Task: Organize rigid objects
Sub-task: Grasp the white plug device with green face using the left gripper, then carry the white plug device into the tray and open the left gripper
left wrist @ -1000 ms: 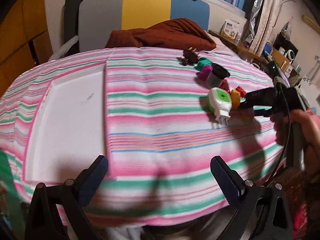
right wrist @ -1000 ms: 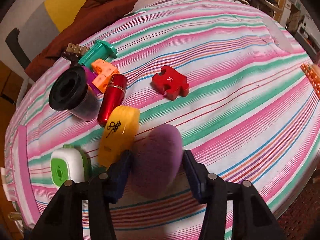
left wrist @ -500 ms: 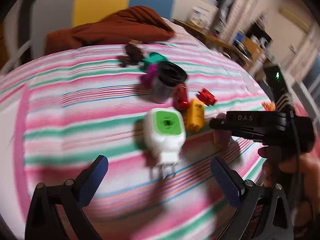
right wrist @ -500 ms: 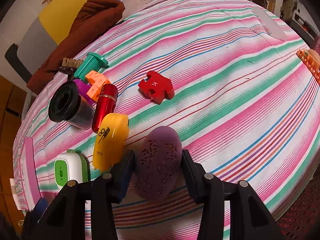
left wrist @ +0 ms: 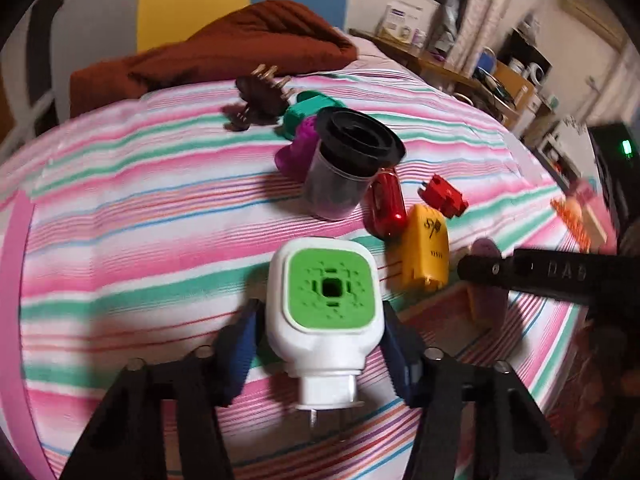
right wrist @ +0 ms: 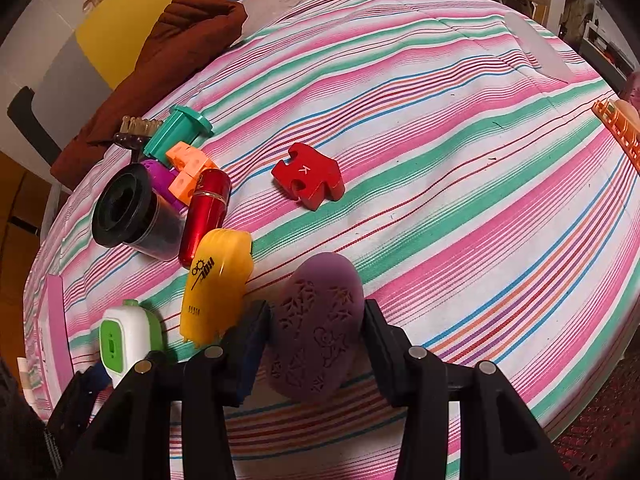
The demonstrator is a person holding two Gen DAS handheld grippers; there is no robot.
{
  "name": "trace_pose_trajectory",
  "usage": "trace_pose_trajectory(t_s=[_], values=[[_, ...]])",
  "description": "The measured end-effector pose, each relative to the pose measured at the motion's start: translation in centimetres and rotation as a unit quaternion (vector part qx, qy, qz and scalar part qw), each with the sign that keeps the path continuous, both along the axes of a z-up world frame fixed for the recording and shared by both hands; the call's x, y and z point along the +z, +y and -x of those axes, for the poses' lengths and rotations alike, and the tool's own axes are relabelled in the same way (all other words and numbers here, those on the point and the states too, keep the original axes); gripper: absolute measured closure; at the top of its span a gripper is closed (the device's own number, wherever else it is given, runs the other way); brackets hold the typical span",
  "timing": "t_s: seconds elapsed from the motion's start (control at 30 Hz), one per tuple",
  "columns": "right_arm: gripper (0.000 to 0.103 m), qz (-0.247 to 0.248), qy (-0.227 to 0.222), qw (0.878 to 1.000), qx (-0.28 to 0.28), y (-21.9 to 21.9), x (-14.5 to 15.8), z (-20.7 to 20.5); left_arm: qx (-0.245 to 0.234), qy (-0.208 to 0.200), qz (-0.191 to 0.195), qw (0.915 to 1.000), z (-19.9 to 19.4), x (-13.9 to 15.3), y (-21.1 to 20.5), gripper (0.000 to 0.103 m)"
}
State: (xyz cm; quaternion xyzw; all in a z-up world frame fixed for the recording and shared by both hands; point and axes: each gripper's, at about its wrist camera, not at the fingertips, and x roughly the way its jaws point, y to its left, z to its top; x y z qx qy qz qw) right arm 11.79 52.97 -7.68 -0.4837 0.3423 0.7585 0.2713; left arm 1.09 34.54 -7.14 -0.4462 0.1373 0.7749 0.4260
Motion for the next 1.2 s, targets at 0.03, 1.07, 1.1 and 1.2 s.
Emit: trace_pose_trajectory(t_s=[0.03,1.07,1.1,1.2], values=[[0.056,-0.001,-0.001,1.0,0.0,0.0,-0.1,0.3,-0.009,0.008,0.0,0.9999,-0.2,0.0,-0.1,0.051],[0.059,-0.033,0.065,0.997,0.013,-0.8,1.8,0.4,0.112,-0.051,-0.138,0.9828,3.9,4.1,-16.3,0.051],[0.059,-0.033,0.07,0.997,0.014,-0.8,1.9,0.4,0.122,-0.05,-0.138,0.9817,4.5,4.2,-17.1,0.051],[0.059,-0.034,0.081,0.996,0.012,-0.8,2.2,0.5,0.154,-0.055,-0.141,0.9765,6.4,4.3,-19.3,0.051]])
